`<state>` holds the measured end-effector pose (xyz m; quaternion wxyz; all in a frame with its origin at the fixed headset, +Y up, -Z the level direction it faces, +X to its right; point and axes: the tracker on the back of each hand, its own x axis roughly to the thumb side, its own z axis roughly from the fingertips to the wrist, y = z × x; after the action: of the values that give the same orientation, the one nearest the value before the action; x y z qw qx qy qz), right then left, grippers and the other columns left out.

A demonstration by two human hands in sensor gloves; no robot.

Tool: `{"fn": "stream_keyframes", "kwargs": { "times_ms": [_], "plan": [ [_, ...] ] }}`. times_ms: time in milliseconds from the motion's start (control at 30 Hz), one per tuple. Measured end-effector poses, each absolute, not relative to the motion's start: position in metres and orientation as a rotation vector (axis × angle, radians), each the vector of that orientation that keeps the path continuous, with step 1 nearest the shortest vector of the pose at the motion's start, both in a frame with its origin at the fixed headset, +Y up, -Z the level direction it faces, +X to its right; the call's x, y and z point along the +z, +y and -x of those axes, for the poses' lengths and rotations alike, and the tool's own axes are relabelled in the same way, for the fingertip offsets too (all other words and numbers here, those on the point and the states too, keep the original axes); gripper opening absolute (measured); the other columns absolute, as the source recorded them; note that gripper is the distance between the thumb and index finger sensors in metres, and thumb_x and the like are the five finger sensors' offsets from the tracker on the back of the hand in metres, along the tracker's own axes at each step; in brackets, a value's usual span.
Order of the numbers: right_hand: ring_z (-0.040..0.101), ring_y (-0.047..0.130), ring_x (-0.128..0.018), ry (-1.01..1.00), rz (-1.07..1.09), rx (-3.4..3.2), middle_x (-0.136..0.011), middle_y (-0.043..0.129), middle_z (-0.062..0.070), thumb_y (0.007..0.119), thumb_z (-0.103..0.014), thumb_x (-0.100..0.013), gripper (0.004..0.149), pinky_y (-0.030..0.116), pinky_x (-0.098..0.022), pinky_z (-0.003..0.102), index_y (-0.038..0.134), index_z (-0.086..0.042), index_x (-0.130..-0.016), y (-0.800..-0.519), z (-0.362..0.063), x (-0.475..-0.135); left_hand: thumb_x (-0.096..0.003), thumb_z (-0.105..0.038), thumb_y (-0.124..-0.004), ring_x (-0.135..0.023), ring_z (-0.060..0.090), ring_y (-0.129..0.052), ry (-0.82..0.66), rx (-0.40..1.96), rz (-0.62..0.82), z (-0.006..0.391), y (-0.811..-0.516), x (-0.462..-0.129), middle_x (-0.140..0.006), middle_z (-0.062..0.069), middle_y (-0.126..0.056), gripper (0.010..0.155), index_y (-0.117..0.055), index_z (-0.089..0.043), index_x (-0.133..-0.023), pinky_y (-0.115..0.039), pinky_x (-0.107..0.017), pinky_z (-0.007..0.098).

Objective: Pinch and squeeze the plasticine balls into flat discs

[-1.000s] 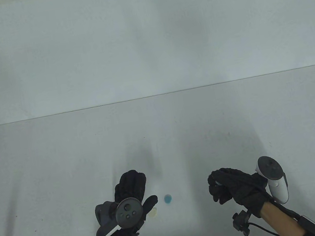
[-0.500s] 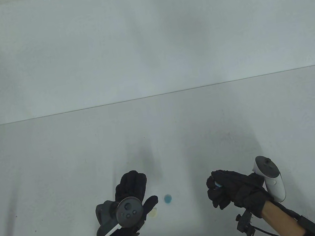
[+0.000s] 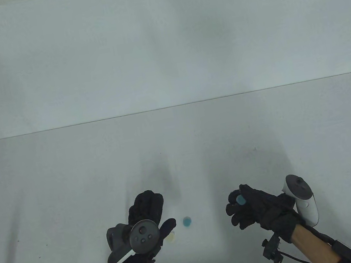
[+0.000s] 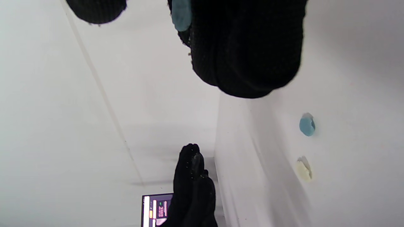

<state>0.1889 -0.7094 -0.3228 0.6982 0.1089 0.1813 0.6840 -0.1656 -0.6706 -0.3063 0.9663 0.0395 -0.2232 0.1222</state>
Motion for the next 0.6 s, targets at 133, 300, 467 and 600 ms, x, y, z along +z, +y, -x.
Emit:
{"fn": "stream_keyframes", "kwargs": {
  "times_ms": [133,300,467,600],
  "plan": [
    [0.026,0.104,-0.054,0.388,-0.235,1.537,-0.075,0.095,0.014,0.07,-0.05,-0.057,0.059,0.097,-0.036,0.026,0.07,-0.003,-0.094,-0.7074,-0.1901,-0.3234,-0.0542,-0.049,-0.068,-0.106,0.056,-0.046,-0.457,0.25,-0.062,0.1652,-0.6727,-0.3066,-0.116,0.029,-0.041,0.078,-0.046,-0.004,-0.114,-0.048,-0.073,0.063],
    [0.018,0.107,-0.045,0.335,-0.21,1.57,-0.064,0.1,0.007,0.077,-0.04,-0.056,0.045,0.098,-0.029,0.021,0.077,-0.007,-0.086,-0.7038,-0.1921,-0.3229,-0.0542,-0.048,-0.068,-0.106,0.056,-0.046,-0.457,0.253,-0.063,0.1651,-0.6726,-0.3067,-0.116,0.029,-0.041,0.078,-0.046,-0.004,-0.114,-0.048,-0.073,0.063],
    [0.014,0.108,-0.037,0.315,-0.184,1.591,-0.055,0.102,0.002,0.078,-0.04,-0.055,0.042,0.099,-0.022,0.019,0.08,-0.007,-0.08,-0.7036,-0.1923,-0.3224,-0.0541,-0.048,-0.068,-0.106,0.056,-0.046,-0.456,0.258,-0.067,0.1655,-0.6722,-0.3069,-0.116,0.029,-0.041,0.078,-0.046,-0.004,-0.114,-0.049,-0.073,0.063],
    [0.012,0.109,-0.034,0.29,-0.173,1.619,-0.05,0.102,0.0,0.077,-0.039,-0.055,0.04,0.098,-0.02,0.019,0.081,-0.006,-0.078,-0.702,-0.1937,-0.3227,-0.0541,-0.048,-0.068,-0.106,0.056,-0.046,-0.458,0.254,-0.079,0.1657,-0.6709,-0.3066,-0.116,0.029,-0.041,0.078,-0.046,-0.004,-0.114,-0.049,-0.073,0.063]
  ]
}}
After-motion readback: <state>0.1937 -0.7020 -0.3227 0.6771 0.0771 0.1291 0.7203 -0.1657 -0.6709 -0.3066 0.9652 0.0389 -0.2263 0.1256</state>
